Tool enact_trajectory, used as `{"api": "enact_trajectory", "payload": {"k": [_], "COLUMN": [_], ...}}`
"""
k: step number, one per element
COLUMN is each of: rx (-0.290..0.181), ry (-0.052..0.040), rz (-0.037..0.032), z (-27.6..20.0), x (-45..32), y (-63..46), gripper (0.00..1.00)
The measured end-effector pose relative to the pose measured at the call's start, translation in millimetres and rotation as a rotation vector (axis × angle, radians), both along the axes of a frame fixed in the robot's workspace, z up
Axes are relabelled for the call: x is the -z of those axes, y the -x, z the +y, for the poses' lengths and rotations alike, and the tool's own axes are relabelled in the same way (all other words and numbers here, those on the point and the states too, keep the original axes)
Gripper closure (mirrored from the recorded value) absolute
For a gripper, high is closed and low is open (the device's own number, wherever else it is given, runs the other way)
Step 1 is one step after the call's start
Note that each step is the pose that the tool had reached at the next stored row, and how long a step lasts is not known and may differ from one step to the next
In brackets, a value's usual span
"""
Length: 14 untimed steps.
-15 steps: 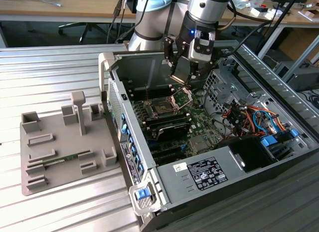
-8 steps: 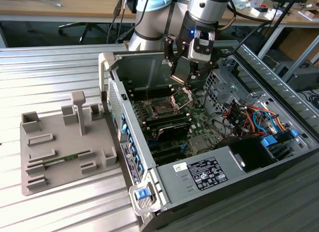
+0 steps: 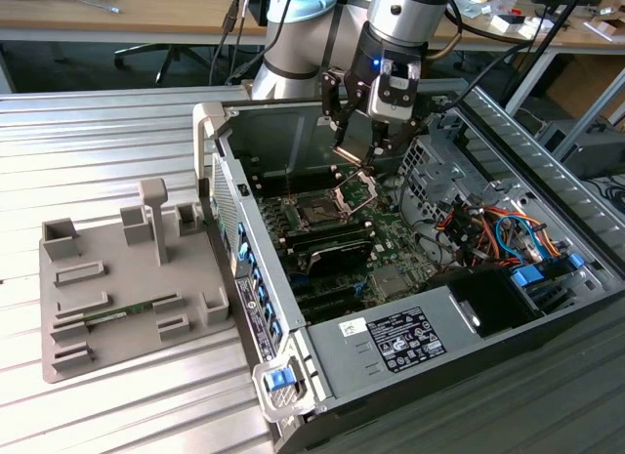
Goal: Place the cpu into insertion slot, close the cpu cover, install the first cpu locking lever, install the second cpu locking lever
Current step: 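Place the cpu into insertion slot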
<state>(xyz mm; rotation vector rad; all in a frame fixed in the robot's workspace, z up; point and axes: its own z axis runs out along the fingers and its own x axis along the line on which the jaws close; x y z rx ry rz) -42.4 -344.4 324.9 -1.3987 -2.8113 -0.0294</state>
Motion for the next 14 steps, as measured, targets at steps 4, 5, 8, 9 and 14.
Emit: {"api": "enact_trajectory", "payload": {"k": [4,5,8,9,14], "rx": [0.005,0.007,0.011,0.012,0.019], "ry": [0.0,0.0,0.0,0.0,0.0], "rz": [0.0,0.0,0.0,0.0,0.0], "z": [0.0,0.0,0.0,0.0,0.0], "x": [0.0,0.1,0.1,0.1,0.1], "y": [0.0,0.0,0.0,0.0,0.0], "gripper": [0.46,0.46,0.46,0.46,0.46]}}
